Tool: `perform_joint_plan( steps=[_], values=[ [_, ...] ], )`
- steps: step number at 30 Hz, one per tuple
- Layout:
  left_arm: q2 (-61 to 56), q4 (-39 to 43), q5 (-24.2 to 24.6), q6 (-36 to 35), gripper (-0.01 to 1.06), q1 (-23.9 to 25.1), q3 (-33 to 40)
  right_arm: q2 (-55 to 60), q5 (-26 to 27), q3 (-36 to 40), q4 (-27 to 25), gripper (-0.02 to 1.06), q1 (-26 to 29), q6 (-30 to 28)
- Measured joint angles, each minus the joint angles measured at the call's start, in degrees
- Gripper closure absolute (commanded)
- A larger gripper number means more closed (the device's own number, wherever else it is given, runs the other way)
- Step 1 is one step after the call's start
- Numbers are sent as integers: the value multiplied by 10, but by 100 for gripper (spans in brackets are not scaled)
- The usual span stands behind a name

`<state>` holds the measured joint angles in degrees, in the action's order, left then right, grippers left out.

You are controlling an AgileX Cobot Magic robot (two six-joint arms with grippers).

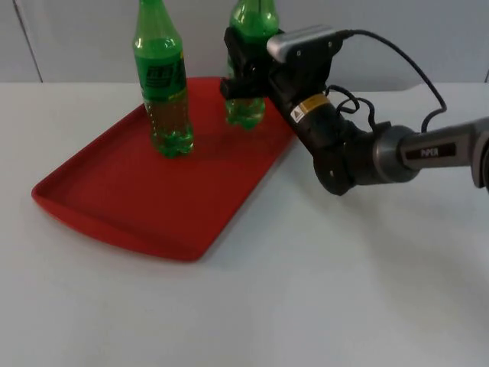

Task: Place the bottle upright on the tray.

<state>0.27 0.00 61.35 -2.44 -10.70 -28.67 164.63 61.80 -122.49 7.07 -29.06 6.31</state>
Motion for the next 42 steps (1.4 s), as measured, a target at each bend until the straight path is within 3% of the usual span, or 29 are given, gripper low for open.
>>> perform_joint_plan(
  steps=[20,23,24,28,31,42],
  values=[
    [0,0,0,0,0,0,0,7,-28,-3,14,103,0,-18],
    [0,0,0,0,0,0,0,7,-28,-3,17,88,0,-18],
    [0,0,0,0,0,0,0,7,-28,-3,22,88,0,-18],
    [0,0,0,0,0,0,0,7,-28,-3,58,53,1,-23],
    [0,0,0,0,0,0,0,7,-28,-3,63,40,1,-22],
    [0,0,0,0,0,0,0,7,-42,-5,66,39,1,-22]
  ],
)
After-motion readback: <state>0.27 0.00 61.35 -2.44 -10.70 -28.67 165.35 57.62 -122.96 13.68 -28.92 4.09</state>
